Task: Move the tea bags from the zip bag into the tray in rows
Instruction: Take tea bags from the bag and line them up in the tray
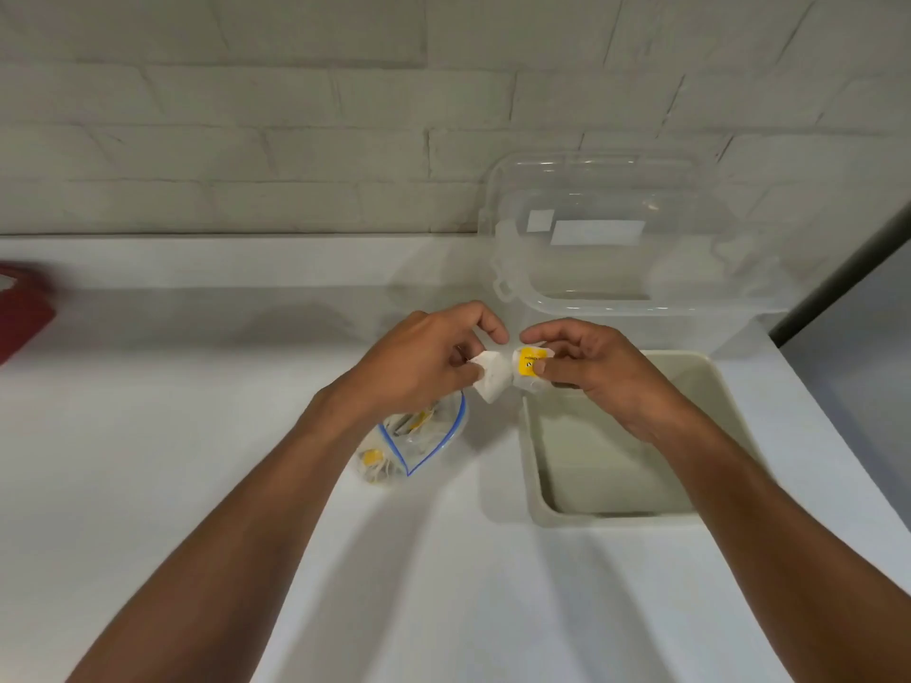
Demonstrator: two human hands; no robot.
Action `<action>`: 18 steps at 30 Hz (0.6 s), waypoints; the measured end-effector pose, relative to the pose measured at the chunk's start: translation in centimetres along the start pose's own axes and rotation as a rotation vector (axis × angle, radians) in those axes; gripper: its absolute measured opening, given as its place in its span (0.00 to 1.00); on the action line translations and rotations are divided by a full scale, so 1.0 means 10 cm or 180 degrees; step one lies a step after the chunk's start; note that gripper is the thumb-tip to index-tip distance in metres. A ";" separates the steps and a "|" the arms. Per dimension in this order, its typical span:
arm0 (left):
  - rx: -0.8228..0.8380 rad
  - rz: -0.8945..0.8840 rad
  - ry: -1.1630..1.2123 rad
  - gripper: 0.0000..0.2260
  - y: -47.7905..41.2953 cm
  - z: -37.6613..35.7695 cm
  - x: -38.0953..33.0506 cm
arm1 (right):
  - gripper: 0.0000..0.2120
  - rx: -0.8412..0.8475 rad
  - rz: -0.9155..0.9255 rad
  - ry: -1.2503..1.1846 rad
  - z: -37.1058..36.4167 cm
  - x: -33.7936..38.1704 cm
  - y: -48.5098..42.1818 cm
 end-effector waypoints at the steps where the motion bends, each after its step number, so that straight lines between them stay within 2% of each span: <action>1: 0.0032 -0.0014 0.0074 0.13 -0.04 -0.06 -0.05 | 0.12 -0.0038 -0.0034 -0.0081 0.07 -0.03 0.03; 5: 0.0193 -0.0176 0.0078 0.09 -0.25 -0.29 -0.22 | 0.09 -0.0227 -0.0066 -0.0139 0.36 -0.14 0.14; 13: 0.0323 -0.0084 -0.0316 0.11 -0.62 -0.73 -0.39 | 0.07 -0.0337 -0.0215 0.0078 0.85 -0.38 0.23; 16: 0.0528 0.0102 -0.0698 0.09 -0.72 -0.90 -0.38 | 0.05 -0.0250 -0.0371 0.0133 0.97 -0.58 0.14; 18: 0.0674 0.0182 -0.1212 0.06 -0.76 -1.04 -0.39 | 0.04 -0.0163 -0.0510 0.0181 1.02 -0.73 0.07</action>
Point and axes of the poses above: each hand's wrist, its own y-axis away from the middle knuckle, its own z-axis out of the back of the hand, x = y × z, the point moved 4 cm from there along -y, towards the middle knuckle, and after that the axes turned 2 degrees about -x, right-handed, at the moved point
